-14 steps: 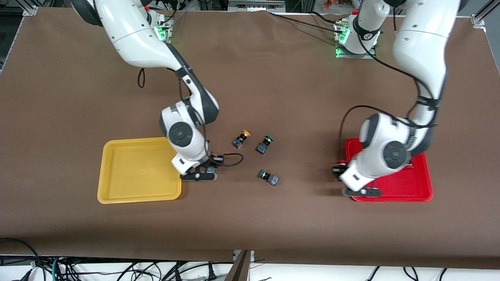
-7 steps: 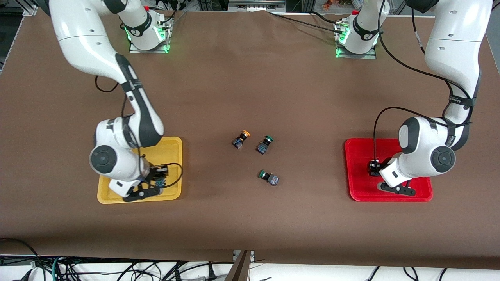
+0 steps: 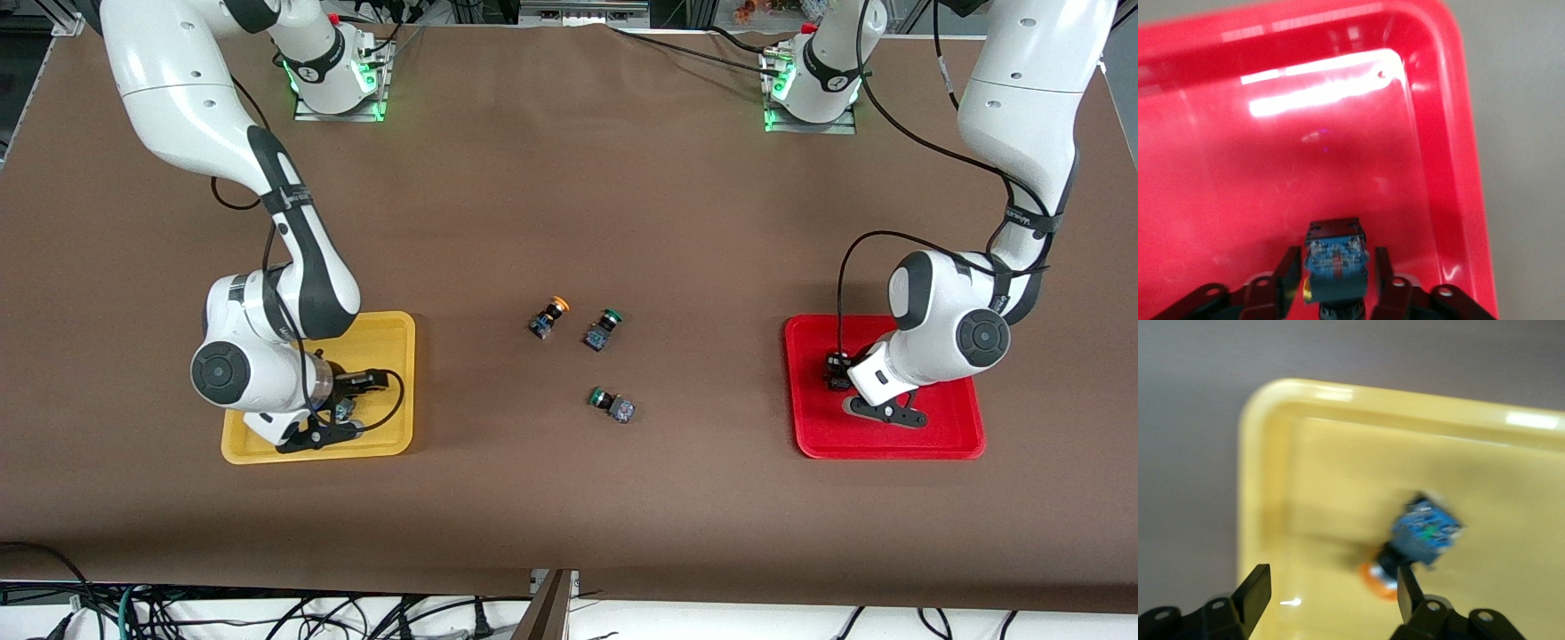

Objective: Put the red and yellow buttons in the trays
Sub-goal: 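Release the red button with the left gripper while the right gripper releases yellow, then grasp the second yellow button with the right gripper while the left gripper retracts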

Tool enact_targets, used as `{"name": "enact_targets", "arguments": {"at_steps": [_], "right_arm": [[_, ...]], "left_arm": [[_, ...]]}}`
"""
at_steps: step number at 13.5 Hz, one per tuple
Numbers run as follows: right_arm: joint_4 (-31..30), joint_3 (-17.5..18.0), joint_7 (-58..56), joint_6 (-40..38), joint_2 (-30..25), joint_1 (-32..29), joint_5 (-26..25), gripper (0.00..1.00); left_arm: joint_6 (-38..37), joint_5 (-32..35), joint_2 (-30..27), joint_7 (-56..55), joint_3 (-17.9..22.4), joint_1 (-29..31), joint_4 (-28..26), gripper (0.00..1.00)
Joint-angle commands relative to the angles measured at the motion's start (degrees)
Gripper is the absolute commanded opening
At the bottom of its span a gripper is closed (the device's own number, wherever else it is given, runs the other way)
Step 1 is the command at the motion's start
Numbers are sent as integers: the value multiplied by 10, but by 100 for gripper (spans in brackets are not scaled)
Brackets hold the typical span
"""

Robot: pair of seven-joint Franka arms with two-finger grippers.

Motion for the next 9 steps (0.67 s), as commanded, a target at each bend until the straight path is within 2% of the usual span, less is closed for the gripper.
{"name": "enact_targets", "arguments": {"at_steps": [1, 5, 7, 9], "right_arm": [[13, 27, 98, -21, -5, 20, 12, 85], [13, 103, 307, -12, -3, 65, 9, 85], [10, 105, 398, 22, -1, 117, 6, 85], [6, 103, 456, 37, 3, 151, 3, 85]], "left_arm": [[-51, 2, -31, 1, 0, -10, 40, 100], [-266, 1, -35, -11, 0, -22, 213, 100], [-361, -1, -35, -26, 1, -18, 278, 100], [-398, -31, -43, -58, 1, -13, 289, 100]]}}
